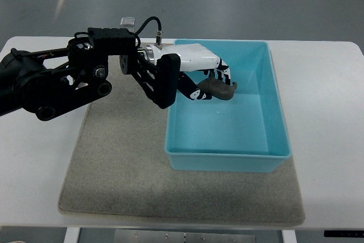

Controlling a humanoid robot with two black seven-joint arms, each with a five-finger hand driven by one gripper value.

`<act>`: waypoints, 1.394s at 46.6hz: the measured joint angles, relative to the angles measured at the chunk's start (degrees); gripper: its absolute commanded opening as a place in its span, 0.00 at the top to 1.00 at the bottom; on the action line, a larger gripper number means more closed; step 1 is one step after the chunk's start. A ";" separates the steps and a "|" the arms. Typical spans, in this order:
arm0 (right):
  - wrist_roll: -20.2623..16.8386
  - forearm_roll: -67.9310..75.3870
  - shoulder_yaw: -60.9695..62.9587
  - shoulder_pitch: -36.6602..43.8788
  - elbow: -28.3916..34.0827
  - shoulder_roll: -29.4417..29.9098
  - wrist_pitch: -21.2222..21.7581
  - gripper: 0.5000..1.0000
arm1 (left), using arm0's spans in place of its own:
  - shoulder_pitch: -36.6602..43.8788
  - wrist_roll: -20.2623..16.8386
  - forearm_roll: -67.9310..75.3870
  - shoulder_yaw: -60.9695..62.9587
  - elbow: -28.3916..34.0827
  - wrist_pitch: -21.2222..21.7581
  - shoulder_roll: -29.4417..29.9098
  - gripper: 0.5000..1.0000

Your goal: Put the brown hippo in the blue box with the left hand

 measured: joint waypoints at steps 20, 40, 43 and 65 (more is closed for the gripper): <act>0.00 0.00 0.00 0.00 -0.02 0.00 0.00 0.13 | 1.51 0.00 -0.49 0.18 1.40 0.01 -0.27 0.11; 0.00 0.00 0.00 0.00 -0.02 0.00 0.00 0.13 | 1.63 -0.18 -1.03 0.11 1.26 0.01 -0.29 0.07; 0.00 0.00 0.00 0.00 -0.02 0.00 0.00 0.13 | 1.62 -0.18 -1.03 0.11 1.31 0.01 -0.28 0.07; 0.00 0.00 0.00 0.00 -0.02 0.00 0.00 0.13 | 0.77 -0.33 -3.57 -2.72 7.70 4.82 -0.37 0.07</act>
